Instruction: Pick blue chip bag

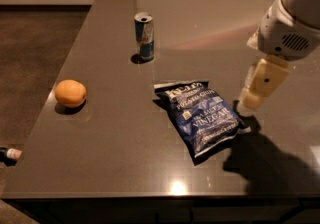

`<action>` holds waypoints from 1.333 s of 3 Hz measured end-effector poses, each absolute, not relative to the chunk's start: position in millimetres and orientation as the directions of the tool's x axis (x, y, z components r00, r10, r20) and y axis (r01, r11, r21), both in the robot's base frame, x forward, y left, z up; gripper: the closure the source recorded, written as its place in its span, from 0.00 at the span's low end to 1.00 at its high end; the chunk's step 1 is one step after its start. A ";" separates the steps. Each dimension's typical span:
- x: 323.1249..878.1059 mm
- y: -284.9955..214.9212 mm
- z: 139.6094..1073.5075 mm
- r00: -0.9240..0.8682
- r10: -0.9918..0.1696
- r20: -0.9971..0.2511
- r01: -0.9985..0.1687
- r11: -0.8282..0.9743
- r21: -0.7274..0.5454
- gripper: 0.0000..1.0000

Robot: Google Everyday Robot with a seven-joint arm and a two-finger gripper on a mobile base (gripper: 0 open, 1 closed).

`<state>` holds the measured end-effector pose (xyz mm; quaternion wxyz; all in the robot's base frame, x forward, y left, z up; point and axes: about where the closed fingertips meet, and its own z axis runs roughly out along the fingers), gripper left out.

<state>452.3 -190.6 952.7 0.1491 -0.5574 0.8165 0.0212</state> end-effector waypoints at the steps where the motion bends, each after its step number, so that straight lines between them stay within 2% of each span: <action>1: 464.2 -172.1 928.9 -0.463 -0.843 -0.273 -0.863 0.499 -0.080 0.00; 2: 476.2 -149.4 892.4 -0.629 -0.721 -0.290 -0.752 0.659 -0.008 0.00; 4: 486.0 -124.7 860.6 -0.724 -0.635 -0.269 -0.668 0.742 0.048 0.00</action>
Offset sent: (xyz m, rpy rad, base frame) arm 0.0330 0.0518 -0.0845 0.1460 0.1288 -0.5333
